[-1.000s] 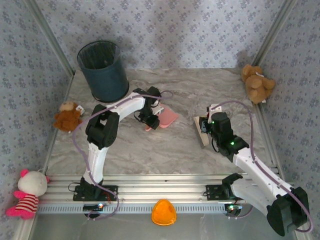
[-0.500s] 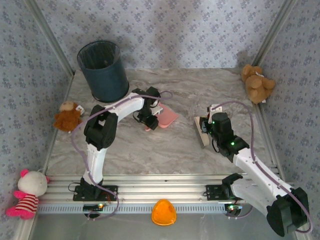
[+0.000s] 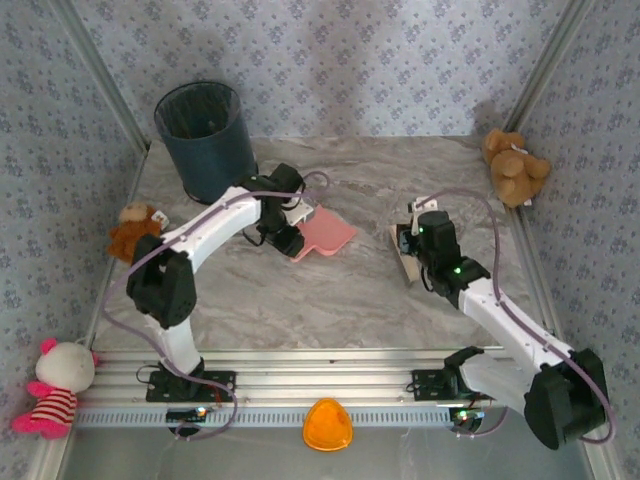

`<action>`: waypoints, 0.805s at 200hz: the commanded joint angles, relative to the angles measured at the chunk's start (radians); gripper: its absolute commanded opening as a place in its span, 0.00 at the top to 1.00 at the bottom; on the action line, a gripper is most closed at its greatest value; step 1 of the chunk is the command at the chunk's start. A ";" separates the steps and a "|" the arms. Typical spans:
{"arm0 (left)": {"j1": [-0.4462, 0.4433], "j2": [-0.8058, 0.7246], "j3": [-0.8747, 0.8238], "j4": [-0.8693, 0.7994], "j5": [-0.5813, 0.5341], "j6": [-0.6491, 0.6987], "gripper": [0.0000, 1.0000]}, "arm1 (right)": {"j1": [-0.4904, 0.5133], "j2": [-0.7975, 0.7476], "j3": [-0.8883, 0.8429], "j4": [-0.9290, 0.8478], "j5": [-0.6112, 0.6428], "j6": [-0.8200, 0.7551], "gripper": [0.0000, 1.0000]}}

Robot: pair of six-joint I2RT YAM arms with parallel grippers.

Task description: Sweep away the paper scraps from the table

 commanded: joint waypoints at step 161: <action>0.198 -0.480 -0.388 0.251 0.019 -0.129 0.56 | 0.103 0.488 0.274 0.453 0.104 -0.456 1.00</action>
